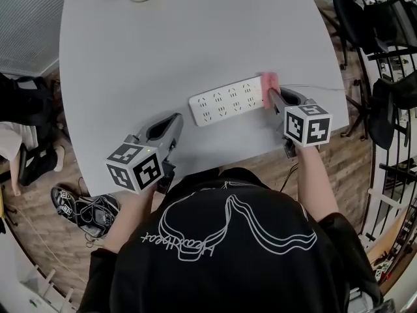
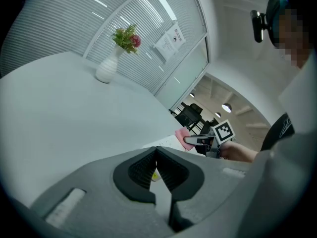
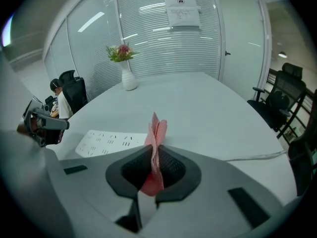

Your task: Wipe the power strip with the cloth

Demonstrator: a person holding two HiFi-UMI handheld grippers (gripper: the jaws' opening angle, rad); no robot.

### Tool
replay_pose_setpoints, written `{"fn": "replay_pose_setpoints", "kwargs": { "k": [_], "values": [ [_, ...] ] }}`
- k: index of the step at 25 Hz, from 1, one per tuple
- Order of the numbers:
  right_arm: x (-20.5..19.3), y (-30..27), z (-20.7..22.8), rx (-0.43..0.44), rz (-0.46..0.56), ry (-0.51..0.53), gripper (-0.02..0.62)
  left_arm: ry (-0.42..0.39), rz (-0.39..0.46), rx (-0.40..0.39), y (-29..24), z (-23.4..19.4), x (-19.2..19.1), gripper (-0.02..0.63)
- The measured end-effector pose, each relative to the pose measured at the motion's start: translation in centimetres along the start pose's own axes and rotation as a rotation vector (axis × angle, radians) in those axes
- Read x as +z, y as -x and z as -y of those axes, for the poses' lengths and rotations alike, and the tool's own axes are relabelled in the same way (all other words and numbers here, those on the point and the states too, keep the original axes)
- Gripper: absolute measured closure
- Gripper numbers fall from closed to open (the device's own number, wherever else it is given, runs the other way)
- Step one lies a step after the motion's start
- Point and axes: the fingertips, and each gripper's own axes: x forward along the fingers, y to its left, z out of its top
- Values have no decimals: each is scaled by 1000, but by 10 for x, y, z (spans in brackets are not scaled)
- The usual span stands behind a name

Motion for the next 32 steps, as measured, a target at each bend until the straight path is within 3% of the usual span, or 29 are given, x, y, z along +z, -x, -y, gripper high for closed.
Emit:
{"fn": "replay_pose_setpoints", "kwargs": {
  "k": [12, 26, 32],
  "values": [
    [43, 22, -60, 115, 105, 87, 557, 6, 12, 10, 0, -1, 3, 592],
    [35, -15, -162, 332, 50, 175, 557, 44, 21, 37, 14, -24, -3, 592],
    [25, -21, -185, 400, 14, 221, 557, 47, 27, 44, 9, -19, -3, 592]
  ]
}}
